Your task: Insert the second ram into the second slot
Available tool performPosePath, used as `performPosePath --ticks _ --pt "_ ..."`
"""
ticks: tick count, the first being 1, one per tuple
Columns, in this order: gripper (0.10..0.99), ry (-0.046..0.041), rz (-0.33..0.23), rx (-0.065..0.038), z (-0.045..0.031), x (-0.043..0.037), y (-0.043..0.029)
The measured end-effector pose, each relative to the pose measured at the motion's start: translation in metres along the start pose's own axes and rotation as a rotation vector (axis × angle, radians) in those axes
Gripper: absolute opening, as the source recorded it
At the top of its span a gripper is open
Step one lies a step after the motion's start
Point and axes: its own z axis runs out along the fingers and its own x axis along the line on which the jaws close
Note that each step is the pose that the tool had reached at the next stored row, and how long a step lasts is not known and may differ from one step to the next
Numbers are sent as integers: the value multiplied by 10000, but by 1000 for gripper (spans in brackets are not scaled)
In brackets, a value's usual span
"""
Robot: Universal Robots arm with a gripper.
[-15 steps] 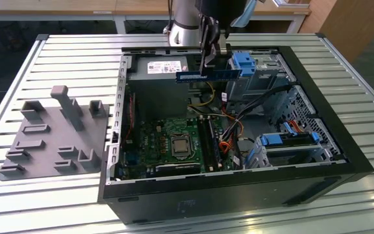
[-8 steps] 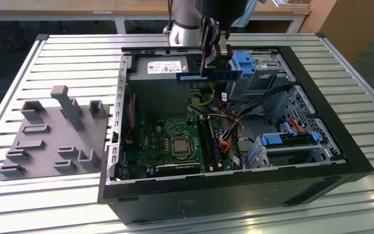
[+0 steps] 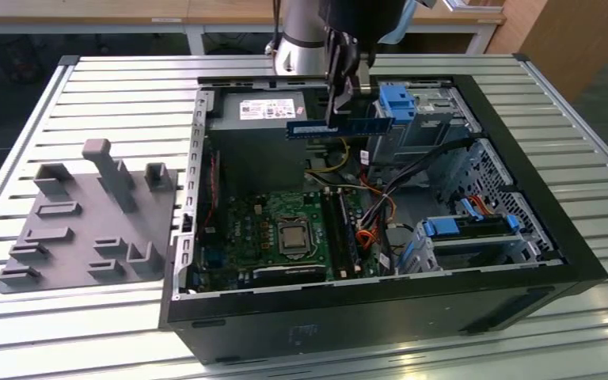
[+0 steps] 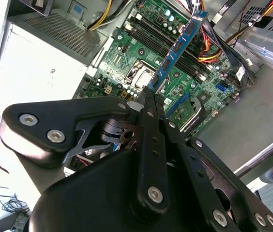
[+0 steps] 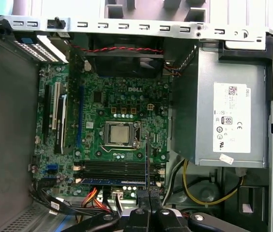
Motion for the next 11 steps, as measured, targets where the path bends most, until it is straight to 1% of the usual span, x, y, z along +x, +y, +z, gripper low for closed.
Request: performPosePath --ticks 11 --pt "114 17 85 1 0 1 0"
